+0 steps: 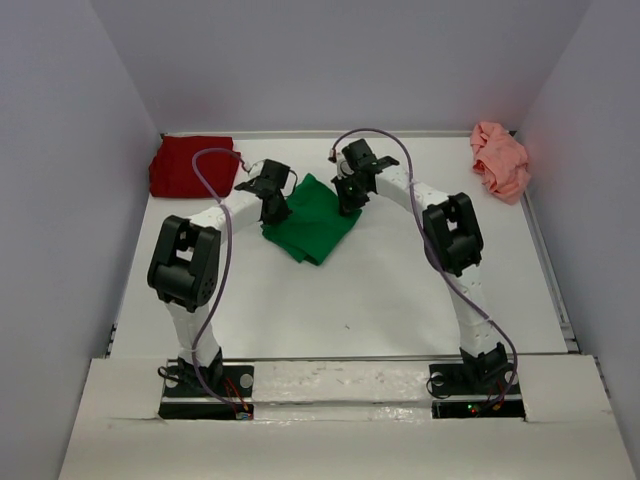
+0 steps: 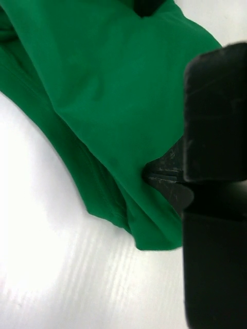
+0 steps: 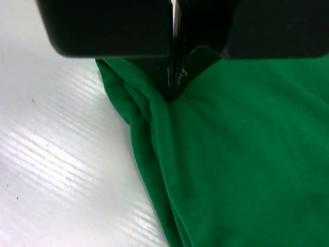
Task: Fold and stack the t-shirts
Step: Fold the tshirt
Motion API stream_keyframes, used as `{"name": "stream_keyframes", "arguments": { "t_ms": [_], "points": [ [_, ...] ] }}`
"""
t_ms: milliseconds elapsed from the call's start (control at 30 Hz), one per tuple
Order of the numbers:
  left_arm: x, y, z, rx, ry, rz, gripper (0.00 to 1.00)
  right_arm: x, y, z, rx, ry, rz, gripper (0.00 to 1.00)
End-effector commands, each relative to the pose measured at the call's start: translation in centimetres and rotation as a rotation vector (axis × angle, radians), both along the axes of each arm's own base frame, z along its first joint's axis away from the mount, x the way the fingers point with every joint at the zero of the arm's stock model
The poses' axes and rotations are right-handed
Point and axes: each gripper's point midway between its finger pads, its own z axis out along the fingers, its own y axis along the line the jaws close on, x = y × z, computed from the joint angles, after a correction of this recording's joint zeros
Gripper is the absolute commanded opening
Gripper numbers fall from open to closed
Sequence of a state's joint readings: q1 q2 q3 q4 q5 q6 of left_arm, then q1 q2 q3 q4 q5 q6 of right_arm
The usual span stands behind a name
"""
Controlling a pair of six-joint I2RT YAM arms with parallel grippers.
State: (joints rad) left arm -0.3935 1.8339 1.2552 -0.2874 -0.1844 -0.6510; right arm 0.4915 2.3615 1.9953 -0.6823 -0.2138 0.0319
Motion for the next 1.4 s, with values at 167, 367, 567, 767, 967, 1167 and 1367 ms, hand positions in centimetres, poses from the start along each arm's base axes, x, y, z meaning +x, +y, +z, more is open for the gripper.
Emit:
{"name": "stream_keyframes", "arguments": {
  "t_ms": [167,367,567,767,967,1167,1367],
  "points": [
    [3.2,-2.3,-2.3,-0.031,0.040,-0.026,0.00,-2.2,-1.9,0.9,-0.047,0.010,-0.069,0.00],
    [4.0,-2.3,-3.0,-0.003,0.053,-0.046,0.00,-3.6,-2.5,0.9,-0.047,0.043,-0.103,0.00],
    [5.8,-2.2,-2.4,0.011,0.046,-0.079,0.00,-6.3,-2.3,0.8,-0.033,0.090,-0.128,0.00],
    [8.3,-3.3,0.3,0.016,-0.002,-0.134,0.00,-8.8,-1.3,1.3,-0.034,0.104,-0.131,0.00],
    [9.1,-4.1,1.4,0.007,-0.021,-0.190,0.00,-10.1,-0.4,1.8,-0.014,0.108,-0.120,0.00],
    [9.0,-3.7,2.6,0.023,-0.044,-0.185,0.00,-10.7,0.3,2.9,-0.001,0.091,-0.101,0.00],
    [8.1,-3.4,7.0,0.033,-0.150,-0.161,0.00,-10.0,-0.3,4.7,-0.029,0.012,-0.110,0.00]
  ]
}}
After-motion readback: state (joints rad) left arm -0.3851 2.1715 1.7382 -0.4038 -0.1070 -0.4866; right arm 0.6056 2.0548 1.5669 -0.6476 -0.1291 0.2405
